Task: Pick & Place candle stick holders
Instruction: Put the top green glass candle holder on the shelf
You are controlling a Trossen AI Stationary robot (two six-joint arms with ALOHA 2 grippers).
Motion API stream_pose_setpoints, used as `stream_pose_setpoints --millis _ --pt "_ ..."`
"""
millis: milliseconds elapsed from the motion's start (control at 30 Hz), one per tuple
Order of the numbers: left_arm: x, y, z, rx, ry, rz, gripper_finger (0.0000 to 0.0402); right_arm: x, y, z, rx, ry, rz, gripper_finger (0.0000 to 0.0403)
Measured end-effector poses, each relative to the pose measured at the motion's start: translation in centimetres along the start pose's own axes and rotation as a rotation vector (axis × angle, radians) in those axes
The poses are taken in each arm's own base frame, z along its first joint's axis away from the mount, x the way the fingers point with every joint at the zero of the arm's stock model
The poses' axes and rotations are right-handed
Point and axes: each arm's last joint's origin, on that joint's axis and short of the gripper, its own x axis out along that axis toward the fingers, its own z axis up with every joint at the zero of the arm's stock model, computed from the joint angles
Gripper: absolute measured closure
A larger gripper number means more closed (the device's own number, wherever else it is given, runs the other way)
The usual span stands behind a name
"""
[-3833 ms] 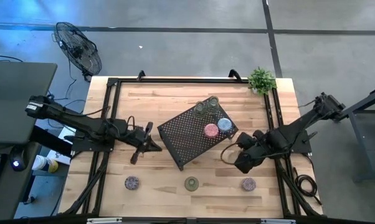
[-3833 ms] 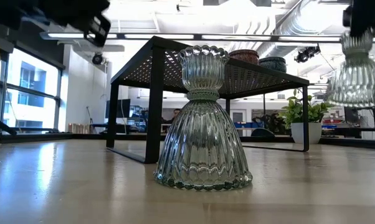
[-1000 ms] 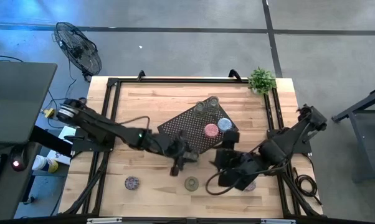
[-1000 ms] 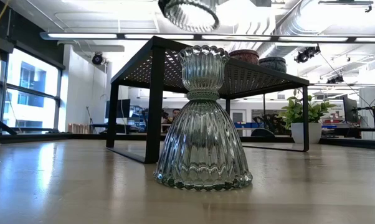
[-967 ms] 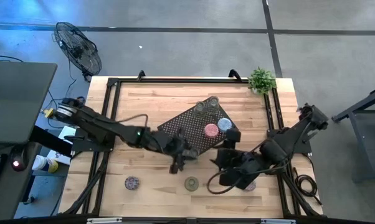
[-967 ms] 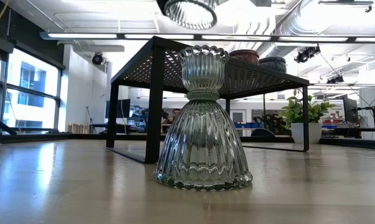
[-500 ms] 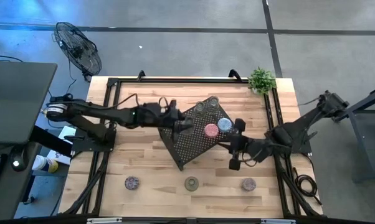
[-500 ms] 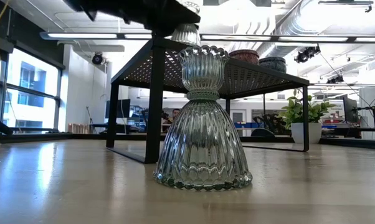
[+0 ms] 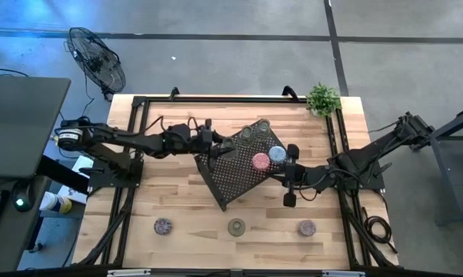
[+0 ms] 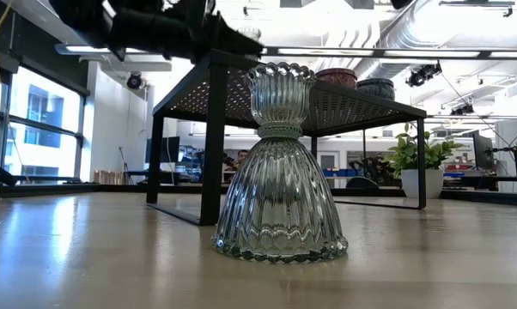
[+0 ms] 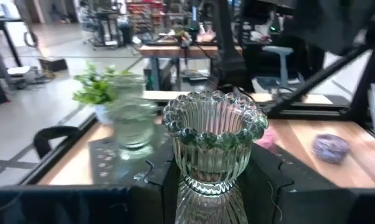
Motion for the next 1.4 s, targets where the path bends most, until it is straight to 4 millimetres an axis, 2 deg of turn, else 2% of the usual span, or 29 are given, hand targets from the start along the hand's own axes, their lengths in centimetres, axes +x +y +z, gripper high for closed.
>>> stream_pose_setpoints --millis 133,333,600,1233,1400 --pt "-0.1 0.9 -0.4 -0.016 0.012 0.016 0.0284 0.0 0.0 0.0 -0.003 0.0 0.0 0.0399" --pt "-0.1 1.0 -0.4 0.021 0.013 -0.008 0.0284 0.0 0.0 0.0 -0.008 -0.001 0.0 0.04" --pt "1.2 1.0 -2.4 0.026 0.041 0.007 0.0284 0.0 0.0 0.2 -0.019 -0.016 0.002 0.0402" --pt "1.3 1.1 -2.6 0.026 0.06 0.039 0.0284 0.0 0.1 0.2 -0.019 -0.014 0.025 0.0401" --pt "1.3 1.2 -2.8 0.023 0.081 0.071 0.0224 0.0 0.1 0.2 -0.011 -0.014 0.025 0.0401"
